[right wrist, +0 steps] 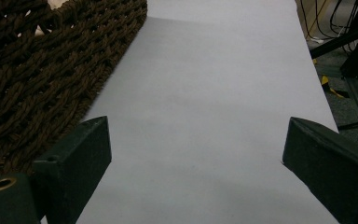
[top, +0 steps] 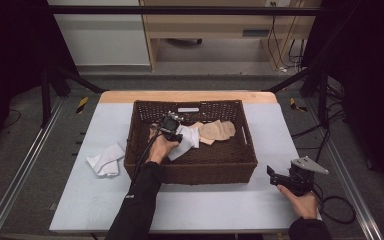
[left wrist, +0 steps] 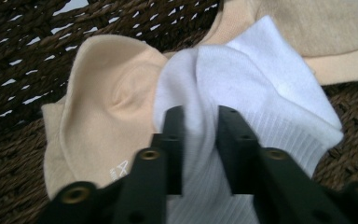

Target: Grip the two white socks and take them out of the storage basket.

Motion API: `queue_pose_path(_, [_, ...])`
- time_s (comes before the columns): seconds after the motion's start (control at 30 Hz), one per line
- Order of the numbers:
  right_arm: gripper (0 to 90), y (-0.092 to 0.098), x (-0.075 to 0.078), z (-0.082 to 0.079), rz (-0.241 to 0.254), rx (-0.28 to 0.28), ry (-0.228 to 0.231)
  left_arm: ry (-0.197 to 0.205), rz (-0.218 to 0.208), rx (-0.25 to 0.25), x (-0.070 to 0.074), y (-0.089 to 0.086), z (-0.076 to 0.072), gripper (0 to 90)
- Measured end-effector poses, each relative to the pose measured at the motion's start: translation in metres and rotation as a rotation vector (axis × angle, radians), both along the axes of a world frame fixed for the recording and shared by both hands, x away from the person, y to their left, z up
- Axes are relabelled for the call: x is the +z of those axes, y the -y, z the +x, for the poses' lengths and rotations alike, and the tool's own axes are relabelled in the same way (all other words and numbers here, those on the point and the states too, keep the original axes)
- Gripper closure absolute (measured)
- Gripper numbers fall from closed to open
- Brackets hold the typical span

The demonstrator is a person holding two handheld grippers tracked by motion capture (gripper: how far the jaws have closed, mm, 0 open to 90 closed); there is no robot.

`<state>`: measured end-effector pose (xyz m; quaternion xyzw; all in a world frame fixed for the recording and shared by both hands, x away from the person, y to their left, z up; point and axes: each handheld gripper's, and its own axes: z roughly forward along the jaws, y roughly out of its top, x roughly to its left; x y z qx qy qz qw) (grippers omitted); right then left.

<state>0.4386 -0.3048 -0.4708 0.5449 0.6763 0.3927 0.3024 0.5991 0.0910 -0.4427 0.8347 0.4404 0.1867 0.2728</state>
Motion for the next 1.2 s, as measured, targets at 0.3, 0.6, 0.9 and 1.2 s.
queue_pose_path(0.3, [8.2, 0.000, 0.000, 0.000, -0.001, 0.000, 0.002, 0.073, -0.073, -0.017, 0.020, -0.001, -0.008, 83.2])
queue_pose_path(0.6, [8.2, 0.000, 0.000, 0.000, -0.004, -0.003, -0.002, 0.237, -0.243, -0.044, 0.054, -0.012, -0.023, 83.2])
queue_pose_path(0.9, [8.2, 0.000, 0.000, 0.000, -0.010, -0.002, -0.004, 0.354, -0.380, -0.072, 0.082, -0.023, -0.043, 83.2])
queue_pose_path(1.2, [8.2, 0.000, 0.000, 0.000, -0.014, -0.001, -0.004, 0.431, -0.456, -0.088, 0.105, -0.039, -0.064, 83.4])
